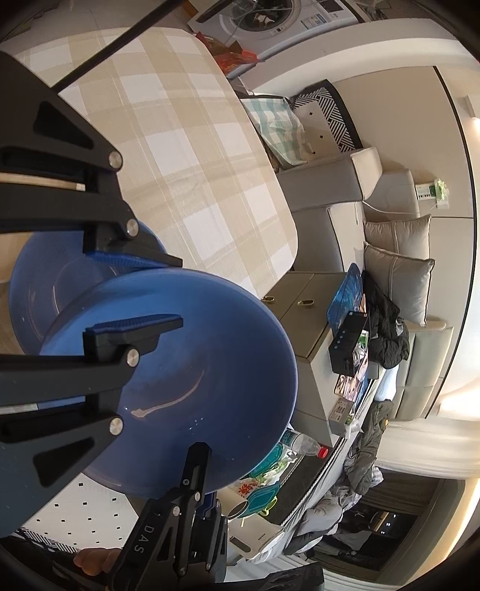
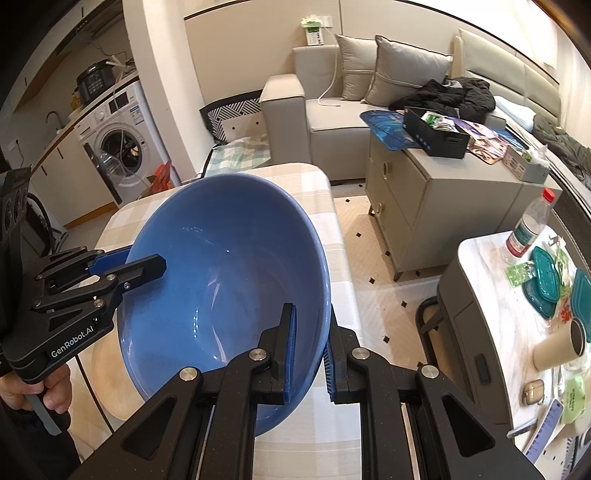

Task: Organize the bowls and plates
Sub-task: 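Lift the blue bowl with both grippers and carry it toward the cream plates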

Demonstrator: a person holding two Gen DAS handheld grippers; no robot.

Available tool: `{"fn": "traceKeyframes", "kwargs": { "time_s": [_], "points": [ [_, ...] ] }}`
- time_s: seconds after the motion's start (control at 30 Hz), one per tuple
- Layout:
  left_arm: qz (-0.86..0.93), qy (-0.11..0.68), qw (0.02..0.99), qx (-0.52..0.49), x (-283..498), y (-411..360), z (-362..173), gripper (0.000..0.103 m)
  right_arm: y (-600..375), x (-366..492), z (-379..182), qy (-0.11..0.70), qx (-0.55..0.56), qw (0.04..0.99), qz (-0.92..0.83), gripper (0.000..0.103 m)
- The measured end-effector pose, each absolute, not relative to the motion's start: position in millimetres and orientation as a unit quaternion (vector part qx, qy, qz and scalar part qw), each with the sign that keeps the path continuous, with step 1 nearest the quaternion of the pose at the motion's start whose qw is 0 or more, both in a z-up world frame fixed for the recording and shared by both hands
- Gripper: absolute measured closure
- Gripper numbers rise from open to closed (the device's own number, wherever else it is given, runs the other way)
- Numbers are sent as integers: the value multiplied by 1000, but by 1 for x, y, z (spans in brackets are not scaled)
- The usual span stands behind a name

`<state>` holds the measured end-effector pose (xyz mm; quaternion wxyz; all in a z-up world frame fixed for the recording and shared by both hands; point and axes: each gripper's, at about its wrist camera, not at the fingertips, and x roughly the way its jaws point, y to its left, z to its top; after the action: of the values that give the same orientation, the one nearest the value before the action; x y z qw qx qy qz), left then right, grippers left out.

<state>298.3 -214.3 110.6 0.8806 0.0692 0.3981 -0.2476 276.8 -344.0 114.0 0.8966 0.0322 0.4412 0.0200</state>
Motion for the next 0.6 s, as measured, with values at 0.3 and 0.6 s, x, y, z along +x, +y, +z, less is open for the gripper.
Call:
{"fn": "traceKeyframes", "kwargs": {
  "time_s": [0.3,0.6],
  "points": [
    [-226,402,885,58,293,-185,106,81,-315,281,108,445,23,894,44,90],
    [-209,416,884,50,288,-163,91,81,-295,286,94,458,19,887,63,90]
  ]
}}
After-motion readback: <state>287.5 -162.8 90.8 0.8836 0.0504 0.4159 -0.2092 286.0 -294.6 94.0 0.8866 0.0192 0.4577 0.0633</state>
